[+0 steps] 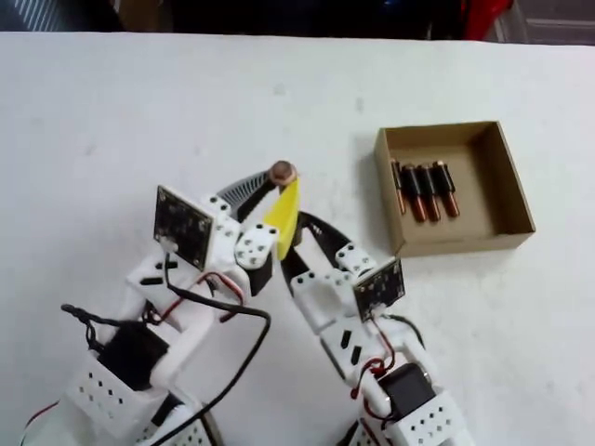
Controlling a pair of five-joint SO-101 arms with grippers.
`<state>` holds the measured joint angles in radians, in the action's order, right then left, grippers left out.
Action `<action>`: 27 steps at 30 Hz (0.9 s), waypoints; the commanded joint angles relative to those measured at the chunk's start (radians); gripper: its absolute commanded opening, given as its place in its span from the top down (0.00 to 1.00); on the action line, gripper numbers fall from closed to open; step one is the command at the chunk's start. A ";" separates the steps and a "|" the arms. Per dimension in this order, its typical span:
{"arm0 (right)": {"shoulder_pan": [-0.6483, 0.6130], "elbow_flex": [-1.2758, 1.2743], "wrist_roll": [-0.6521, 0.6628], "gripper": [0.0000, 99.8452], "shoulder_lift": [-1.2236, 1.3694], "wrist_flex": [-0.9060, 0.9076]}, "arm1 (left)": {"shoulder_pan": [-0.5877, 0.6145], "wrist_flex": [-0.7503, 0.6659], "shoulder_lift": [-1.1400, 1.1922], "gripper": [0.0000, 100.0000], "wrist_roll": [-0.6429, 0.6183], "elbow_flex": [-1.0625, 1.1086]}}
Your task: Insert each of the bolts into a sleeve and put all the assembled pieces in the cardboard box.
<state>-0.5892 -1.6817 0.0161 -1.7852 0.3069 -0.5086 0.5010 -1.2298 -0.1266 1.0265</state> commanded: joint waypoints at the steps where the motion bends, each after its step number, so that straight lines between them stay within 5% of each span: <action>1: 0.001 -0.008 -0.005 0.98 -0.013 -0.002 | 0.007 -0.028 -0.013 0.98 0.009 -0.008; 27: 0.004 -0.008 -0.003 0.98 -0.013 -0.002 | -0.047 -0.017 -0.015 0.98 0.009 0.034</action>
<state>-0.5892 -1.6817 0.0161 -1.7852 0.3069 -0.5393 0.4994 -1.2298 -0.1235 1.0694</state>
